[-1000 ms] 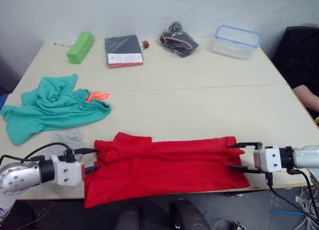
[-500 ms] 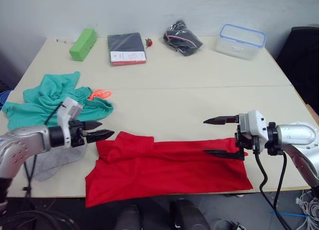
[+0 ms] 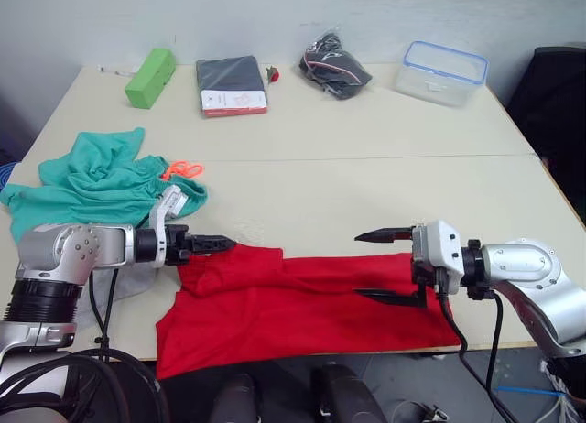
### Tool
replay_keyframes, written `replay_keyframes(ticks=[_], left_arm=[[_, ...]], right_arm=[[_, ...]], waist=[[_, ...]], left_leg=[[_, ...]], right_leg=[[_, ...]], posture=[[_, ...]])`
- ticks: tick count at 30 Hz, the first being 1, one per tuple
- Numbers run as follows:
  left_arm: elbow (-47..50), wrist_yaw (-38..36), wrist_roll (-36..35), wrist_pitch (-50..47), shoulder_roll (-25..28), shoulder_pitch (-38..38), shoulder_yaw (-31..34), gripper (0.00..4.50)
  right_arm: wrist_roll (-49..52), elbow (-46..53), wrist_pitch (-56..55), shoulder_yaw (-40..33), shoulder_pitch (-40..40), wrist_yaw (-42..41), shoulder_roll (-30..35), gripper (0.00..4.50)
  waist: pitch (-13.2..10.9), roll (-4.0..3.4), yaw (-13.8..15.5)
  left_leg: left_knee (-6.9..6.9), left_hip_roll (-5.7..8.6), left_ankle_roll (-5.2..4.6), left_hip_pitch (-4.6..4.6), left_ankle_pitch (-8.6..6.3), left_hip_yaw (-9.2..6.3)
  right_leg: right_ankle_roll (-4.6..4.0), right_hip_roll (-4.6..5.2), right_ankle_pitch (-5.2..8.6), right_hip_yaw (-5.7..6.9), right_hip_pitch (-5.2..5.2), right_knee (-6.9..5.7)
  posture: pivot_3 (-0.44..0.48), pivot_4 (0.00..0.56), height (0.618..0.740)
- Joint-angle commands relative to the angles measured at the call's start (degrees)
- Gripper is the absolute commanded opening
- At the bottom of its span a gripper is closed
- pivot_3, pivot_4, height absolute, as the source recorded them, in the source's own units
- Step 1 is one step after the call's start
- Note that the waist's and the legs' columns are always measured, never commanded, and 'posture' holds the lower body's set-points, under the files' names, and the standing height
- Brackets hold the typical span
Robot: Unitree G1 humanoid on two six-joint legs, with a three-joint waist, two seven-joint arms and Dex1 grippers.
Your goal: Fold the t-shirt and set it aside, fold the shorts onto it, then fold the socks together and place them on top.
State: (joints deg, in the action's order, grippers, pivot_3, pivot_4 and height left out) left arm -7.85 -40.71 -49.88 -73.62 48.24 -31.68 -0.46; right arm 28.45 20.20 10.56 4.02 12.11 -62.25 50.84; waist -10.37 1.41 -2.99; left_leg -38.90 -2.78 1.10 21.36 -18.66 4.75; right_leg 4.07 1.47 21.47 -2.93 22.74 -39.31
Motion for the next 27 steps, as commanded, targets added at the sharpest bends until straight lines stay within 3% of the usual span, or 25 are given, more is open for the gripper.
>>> replay_keyframes(ticks=[1,8,15,19,22,27], left_arm=[[2.42,-3.04,0.6,-0.35,0.32,0.56,0.31,2.31],[4.71,-7.79,-1.85,1.15,-0.13,0.47,5.99,0.05],[17.72,-23.11,-2.3,11.24,5.75,7.67,8.79,0.02],[26.26,-31.14,8.14,23.9,13.98,17.77,2.17,0.02],[27.77,-32.29,16.35,34.64,16.11,22.9,-0.86,0.02],[27.15,-32.51,19.89,41.78,14.48,24.97,-0.75,0.02]], right_arm=[[-0.73,1.83,-0.82,-2.13,-0.61,0.12,-0.57,4.5],[-0.69,1.86,-0.57,-2.05,-0.9,-0.61,-1.01,4.5],[0.49,2.15,0.35,-1.72,-0.23,-2.8,-1.33,4.5],[0.75,2.5,0.82,-1.32,-0.06,-4.28,-1.43,4.5],[0.13,1.77,0.84,-0.93,0.64,-4.32,-2.03,4.5],[-0.52,1.37,0.81,-0.72,0.71,-4.97,-2.27,4.5]], waist=[[0.0,0.0,0.02],[-0.04,0.06,0.02],[-0.05,0.06,-0.29],[-0.07,0.05,-0.27],[-0.07,0.04,-0.13],[-0.08,0.05,0.32]], left_leg=[[0.0,0.0,0.0,0.0,0.0,0.0],[-0.01,-0.01,0.0,0.01,0.0,-0.02],[0.02,-0.02,0.03,0.0,-0.01,-0.02],[0.09,-0.02,0.04,-0.07,-0.02,-0.02],[0.21,-0.01,0.03,-0.16,-0.02,-0.02],[0.22,0.0,-0.13,-0.09,-0.1,-0.04]], right_leg=[[0.0,0.0,0.0,0.0,0.0,0.0],[0.0,-0.01,0.0,0.01,0.0,0.0],[0.0,-0.01,0.0,0.0,-0.01,0.02],[-0.01,-0.01,0.01,0.0,-0.08,0.12],[-0.02,0.0,0.01,0.0,-0.19,0.26],[-0.02,0.0,0.01,0.01,-0.2,0.35]], posture=[[0.0,0.15,0.74],[0.0,0.15,0.74],[0.0,0.15,0.74],[0.0,0.15,0.74],[0.0,0.15,0.74],[0.0,0.15,0.74]])
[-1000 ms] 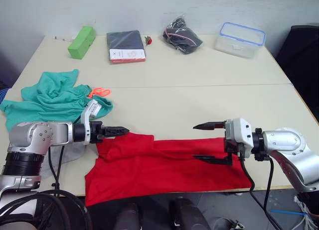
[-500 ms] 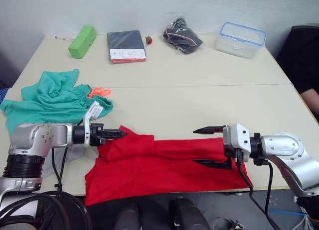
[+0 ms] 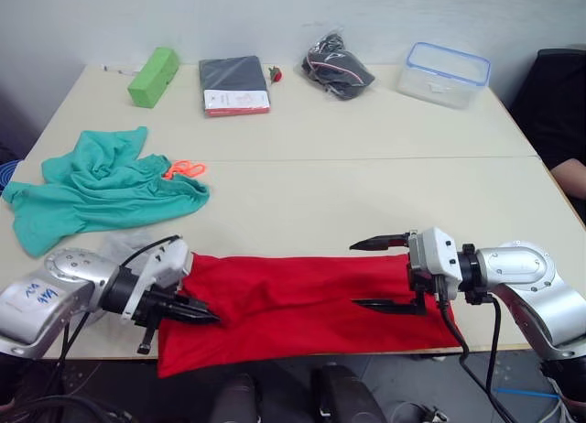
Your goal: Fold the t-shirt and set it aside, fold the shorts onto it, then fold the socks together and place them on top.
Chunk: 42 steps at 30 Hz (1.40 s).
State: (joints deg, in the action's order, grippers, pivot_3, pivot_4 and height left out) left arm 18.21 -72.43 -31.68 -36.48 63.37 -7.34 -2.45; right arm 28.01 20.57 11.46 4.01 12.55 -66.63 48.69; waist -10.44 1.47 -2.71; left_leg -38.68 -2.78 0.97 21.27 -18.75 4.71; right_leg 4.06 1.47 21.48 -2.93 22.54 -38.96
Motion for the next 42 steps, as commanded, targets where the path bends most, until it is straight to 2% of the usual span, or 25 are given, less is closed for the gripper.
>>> replay_keyframes(ticks=[1,5,10,14,16,18,21,26,27,30,35,42], left_arm=[[1.05,-0.97,2.36,5.85,-0.68,0.98,1.21,0.02],[0.92,-1.29,2.72,6.96,-0.49,3.07,1.98,0.02],[3.05,-5.5,-5.96,-1.54,3.29,7.06,8.89,1.12],[4.39,-6.49,-12.81,-7.89,4.74,8.86,15.26,2.32],[3.33,-3.98,-17.89,-12.91,3.44,6.27,18.05,2.32],[0.76,1.16,-22.19,-16.74,-0.07,1.72,19.89,2.34],[-2.04,8.53,-16.92,-14.47,-5.16,-3.63,16.9,1.77],[-4.01,11.92,0.34,-1.69,-7.1,-3.33,4.44,0.18],[-4.61,11.89,2.57,0.24,-7.16,-3.34,2.88,0.0],[-7.25,12.29,8.13,4.65,-8.42,-4.09,-1.7,0.0],[-11.26,14.64,15.33,9.08,-11.3,-5.29,-5.92,0.0],[-13.37,14.56,17.56,12.98,-11.49,-2.6,-5.54,0.0]], right_arm=[[-0.25,0.94,-0.13,-0.62,0.16,-0.81,-0.09,4.5],[-1.13,0.09,-0.52,-0.32,-0.01,-1.53,-0.37,4.5],[-1.12,-0.17,0.57,-0.49,-0.11,-1.6,-0.6,4.5],[-0.57,-0.05,2.47,-0.83,-0.01,-0.84,-0.81,4.5],[-0.53,0.08,3.67,-0.66,0.15,-0.34,-1.03,4.5],[-1.16,0.28,5.07,0.21,0.33,0.84,-1.84,4.12],[-3.05,0.95,7.61,2.18,0.41,3.75,-3.6,3.21],[-7.65,-0.42,11.46,5.07,1.22,9.56,-6.35,1.45],[-8.4,-0.68,11.82,5.41,1.23,10.15,-6.53,1.15],[-12.97,-3.06,12.42,7.62,0.45,12.1,-6.06,0.03],[-18.57,-7.71,11.56,7.74,-3.55,13.8,-3.19,0.03],[-17.25,-12.71,11.92,-2.09,-8.44,16.64,0.53,0.03]], waist=[[0.0,0.0,0.03],[0.0,0.0,-0.21],[-0.02,0.02,-0.62],[-0.02,0.01,-0.5],[-0.02,0.02,-0.44],[-0.03,0.0,-0.23],[-0.02,0.01,-0.24],[-0.03,0.01,-0.7],[-0.03,0.01,-0.64],[-0.02,0.02,-0.45],[0.1,-0.04,0.12],[1.08,0.12,0.91]], left_leg=[[0.0,0.01,-0.19,0.0,-0.11,0.0],[0.05,0.0,-0.25,0.01,-0.15,0.0],[0.12,-0.04,-0.27,-0.01,-0.16,0.0],[0.13,-0.02,-0.28,-0.03,-0.16,-0.01],[0.13,-0.02,-0.28,-0.03,-0.17,-0.01],[0.1,-0.01,-0.28,-0.02,-0.17,-0.06],[0.0,0.02,-0.3,-0.01,-0.17,-0.14],[0.06,0.01,-0.01,0.01,-0.02,-0.11],[0.06,0.0,0.03,0.02,0.0,-0.11],[0.06,0.01,0.05,0.03,0.01,-0.11],[0.05,0.06,-0.02,-0.09,-0.03,-0.12],[0.15,0.05,-0.35,-0.48,-0.21,-0.12]], right_leg=[[0.0,0.01,0.0,0.0,-0.01,0.01],[0.0,0.01,0.0,0.0,0.02,0.05],[0.0,-0.02,0.0,0.01,0.03,0.03],[0.0,0.01,0.0,0.01,0.01,0.03],[0.0,0.01,0.0,0.02,0.0,0.03],[0.0,0.02,0.0,0.06,-0.01,0.03],[0.01,0.03,0.0,0.15,-0.06,-0.01],[0.01,0.0,-0.01,0.11,0.01,0.01],[0.01,-0.02,-0.01,0.11,0.02,0.02],[0.01,-0.01,-0.01,0.12,0.03,0.01],[0.01,0.05,-0.01,0.13,-0.12,0.03],[0.01,0.07,-0.01,0.13,-0.56,0.26]], posture=[[0.0,0.15,0.74],[0.0,0.15,0.74],[0.0,0.15,0.74],[0.0,0.15,0.74],[0.0,0.15,0.74],[0.0,0.15,0.74],[0.0,0.15,0.74],[0.0,0.15,0.74],[0.0,0.15,0.74],[0.0,0.15,0.74],[0.0,0.15,0.74],[0.0,0.15,0.74]])
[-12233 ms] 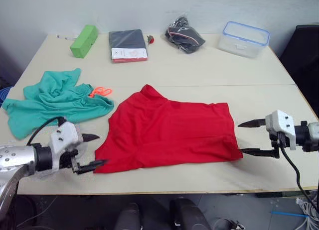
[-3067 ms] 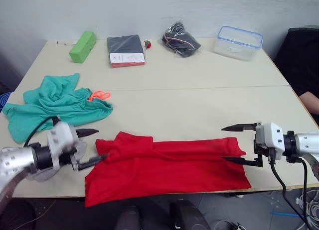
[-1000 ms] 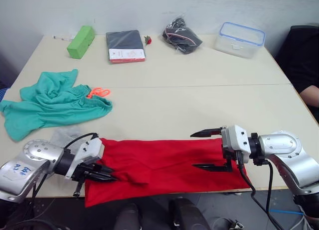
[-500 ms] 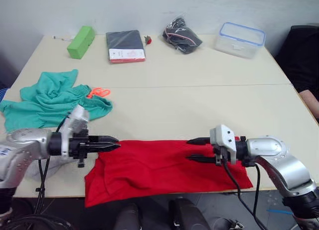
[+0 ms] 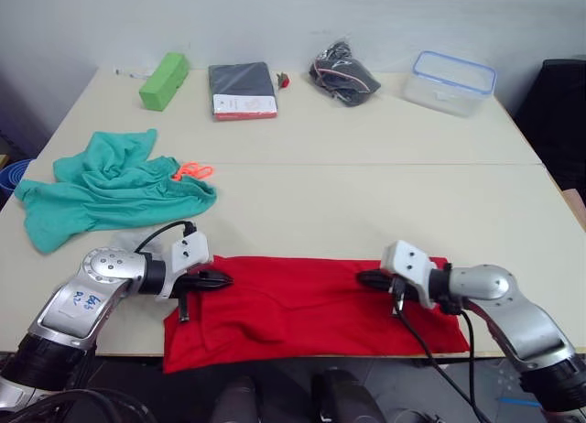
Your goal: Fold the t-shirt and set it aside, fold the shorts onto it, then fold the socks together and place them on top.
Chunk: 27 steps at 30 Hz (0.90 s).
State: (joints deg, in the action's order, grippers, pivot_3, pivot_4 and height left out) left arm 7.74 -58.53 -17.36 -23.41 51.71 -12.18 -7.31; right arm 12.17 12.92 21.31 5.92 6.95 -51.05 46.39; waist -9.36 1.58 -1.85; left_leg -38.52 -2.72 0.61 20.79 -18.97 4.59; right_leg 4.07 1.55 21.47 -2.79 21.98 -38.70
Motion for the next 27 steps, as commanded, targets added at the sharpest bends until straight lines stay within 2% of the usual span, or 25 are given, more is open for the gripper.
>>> replay_keyframes(ticks=[1,6,10,13,17,21,24,27], left_arm=[[-3.02,0.74,3.35,0.23,0.22,2.52,-0.59,0.0],[-4.36,2.39,4.03,1.34,-0.49,2.89,0.25,0.0],[-5.15,2.94,4.29,1.89,-1.33,2.48,0.73,0.0],[-4.52,2.6,2.56,1.54,-2.35,2.22,1.83,0.0],[-2.34,1.53,-1.39,-1.52,-3.66,1.69,4.55,0.0],[-1.59,1.08,-1.22,-2.41,-3.95,1.05,4.79,0.0],[-1.02,1.26,-0.88,-2.73,-4.48,0.47,4.2,0.0],[-0.67,1.14,-0.09,-2.42,-4.66,0.36,3.51,0.0]], right_arm=[[-1.27,-5.7,1.72,-5.22,-3.56,0.8,3.56,0.03],[-1.68,-12.37,-2.37,-11.65,-7.67,-1.18,8.74,0.03],[-0.19,-15.93,-5.25,-15.01,-7.47,-3.05,10.28,0.03],[9.29,-8.91,-2.84,-18.5,-7.68,-10.04,9.45,0.03],[20.43,-0.29,7.23,-21.39,-4.7,-10.9,8.36,0.03],[22.06,7.82,10.19,-16.78,-2.32,-9.47,7.2,0.03],[16.97,9.05,9.71,-10.22,-1.65,-6.14,4.82,0.03],[8.77,6.18,5.26,-4.17,-2.12,-2.72,2.75,0.03]], waist=[[0.07,0.05,0.07],[0.14,0.01,0.08],[0.18,0.01,0.13],[0.08,-0.19,0.13],[-0.12,-0.5,-0.24],[-0.19,-0.42,-0.18],[-0.2,-0.23,-0.1],[-0.2,-0.23,0.22]], left_leg=[[0.26,0.0,-0.04,-0.43,-0.02,0.0],[0.95,-0.03,-0.06,-1.54,-0.07,0.0],[1.18,0.0,-0.04,-1.62,-0.06,0.01],[1.2,-0.01,-0.01,-1.6,-0.04,0.0],[1.23,-0.04,0.04,-1.51,0.0,0.01],[1.26,-0.06,0.08,-1.43,0.02,-0.01],[1.34,-0.06,0.09,-1.37,0.01,-0.03],[1.28,0.0,0.08,-0.99,0.01,-0.03]], right_leg=[[0.0,0.01,0.0,0.0,-0.45,0.24],[0.0,0.0,0.0,0.04,-1.6,0.97],[0.0,0.03,0.0,0.04,-1.64,1.09],[0.0,0.02,0.0,0.04,-1.61,1.08],[0.01,-0.04,0.0,0.03,-1.47,1.0],[0.01,-0.06,0.0,0.04,-1.35,0.97],[0.01,-0.05,0.0,0.04,-1.3,1.06],[0.01,0.04,0.0,0.05,-0.95,1.04]], posture=[[0.0,0.15,0.74],[0.0,0.15,0.74],[0.0,0.15,0.74],[0.0,0.15,0.74],[0.0,0.15,0.74],[0.0,0.15,0.74],[0.0,0.15,0.74],[0.0,0.15,0.74]])
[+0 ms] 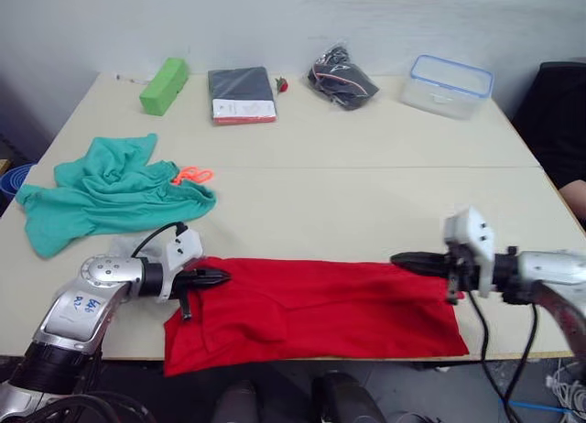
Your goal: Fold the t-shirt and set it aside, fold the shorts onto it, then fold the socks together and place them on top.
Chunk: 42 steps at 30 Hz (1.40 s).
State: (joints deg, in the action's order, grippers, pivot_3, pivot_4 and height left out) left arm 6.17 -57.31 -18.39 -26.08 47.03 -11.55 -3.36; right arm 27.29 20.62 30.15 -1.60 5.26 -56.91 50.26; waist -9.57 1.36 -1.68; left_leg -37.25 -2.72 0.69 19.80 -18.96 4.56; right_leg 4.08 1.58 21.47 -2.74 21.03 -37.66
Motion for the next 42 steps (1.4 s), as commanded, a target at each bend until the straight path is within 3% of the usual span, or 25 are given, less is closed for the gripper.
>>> replay_keyframes(ticks=[1,6,15,21,23,26,29,35,37,42], left_arm=[[0.77,-0.33,1.5,0.83,0.12,0.07,-0.88,0.0],[-0.52,-1.33,3.56,2.95,0.74,0.92,-1.82,0.0],[-3.22,-1.14,4.41,4.69,0.77,0.41,-0.75,0.0],[-2.33,-1.0,1.22,4.45,-0.68,-1.08,2.2,0.0],[1.12,-2.78,-4.14,0.29,-0.42,-1.62,4.97,0.37],[8.66,-5.46,-17.03,-10.7,1.18,-3.3,10.58,1.18],[16.48,-7.63,-28.56,-19.98,4.85,-5.91,13.98,2.15],[21.38,-6.57,-31.84,-22.99,5.47,-10.61,10.86,4.08],[21.92,-6.15,-31.1,-22.68,4.95,-11.25,9.17,4.5],[22.91,-5.64,-26.52,-18.97,4.83,-10.43,5.78,4.5]], right_arm=[[-8.56,-3.24,-4.34,4.36,-0.6,4.81,-1.79,0.03],[-13.68,-9.03,-7.9,4.04,-2.3,7.36,-1.51,0.03],[-13.45,-21.77,-17.38,-6.91,-7.88,-0.39,9.75,0.03],[-3.75,-16.63,-10.98,-11.31,-3.43,-5.11,8.46,0.03],[-0.92,-15.06,-8.01,-11.9,-0.85,-6.95,9.25,0.0],[1.93,-14.5,-4.32,-11.48,3.87,-11.15,11.77,0.63],[-0.05,-16.74,-5.89,-6.3,9.85,-19.26,15.4,1.67],[-11.45,-29.69,-11.02,8.31,24.64,-28.29,14.22,3.76],[-15.03,-33.38,-12.06,11.9,27.96,-29.39,13.23,4.47],[-19.75,-38.2,-13.32,15.53,31.5,-28.23,9.26,4.49]], waist=[[0.01,-0.01,0.06],[0.03,0.0,-0.06],[0.16,0.17,0.08],[-0.01,-0.16,-0.54],[-0.11,-0.21,-0.72],[-0.43,-0.16,-0.67],[-0.61,-0.25,-0.59],[-0.74,-0.37,-0.46],[-0.8,-0.37,-0.49],[-0.87,-0.39,-0.63]], left_leg=[[-0.1,0.02,-0.01,0.31,0.01,0.0],[-0.35,0.0,0.15,0.52,0.11,0.01],[-0.34,0.05,-0.15,0.4,-0.02,-0.03],[-0.27,-0.03,-0.03,0.38,0.1,-0.03],[-0.28,-0.03,-0.01,0.43,0.12,-0.02],[-0.3,-0.06,0.02,0.54,0.13,-0.07],[-0.37,-0.05,0.03,0.63,0.11,-0.15],[-0.48,0.0,0.16,0.64,0.17,-0.16],[-0.54,-0.01,0.2,0.7,0.2,-0.16],[-0.65,-0.03,0.32,0.73,0.26,-0.15]], right_leg=[[0.01,0.02,-0.01,0.0,0.3,-0.09],[0.04,0.01,-0.02,0.01,0.48,-0.19],[0.06,0.09,-0.04,0.08,0.23,-0.06],[0.06,-0.04,-0.04,0.05,0.31,-0.15],[0.07,-0.06,-0.04,0.05,0.38,-0.22],[0.07,-0.07,-0.04,0.09,0.51,-0.28],[0.07,-0.03,-0.04,0.16,0.53,-0.22],[0.07,-0.02,-0.04,0.16,0.48,-0.1],[0.07,-0.05,-0.04,0.16,0.51,-0.12],[0.07,-0.08,-0.04,0.16,0.55,-0.18]], posture=[[0.0,0.15,0.74],[0.0,0.15,0.74],[0.0,0.15,0.74],[0.0,0.15,0.74],[0.0,0.15,0.74],[0.0,0.15,0.74],[0.0,0.15,0.74],[0.0,0.15,0.74],[0.0,0.15,0.74],[0.0,0.15,0.74]])
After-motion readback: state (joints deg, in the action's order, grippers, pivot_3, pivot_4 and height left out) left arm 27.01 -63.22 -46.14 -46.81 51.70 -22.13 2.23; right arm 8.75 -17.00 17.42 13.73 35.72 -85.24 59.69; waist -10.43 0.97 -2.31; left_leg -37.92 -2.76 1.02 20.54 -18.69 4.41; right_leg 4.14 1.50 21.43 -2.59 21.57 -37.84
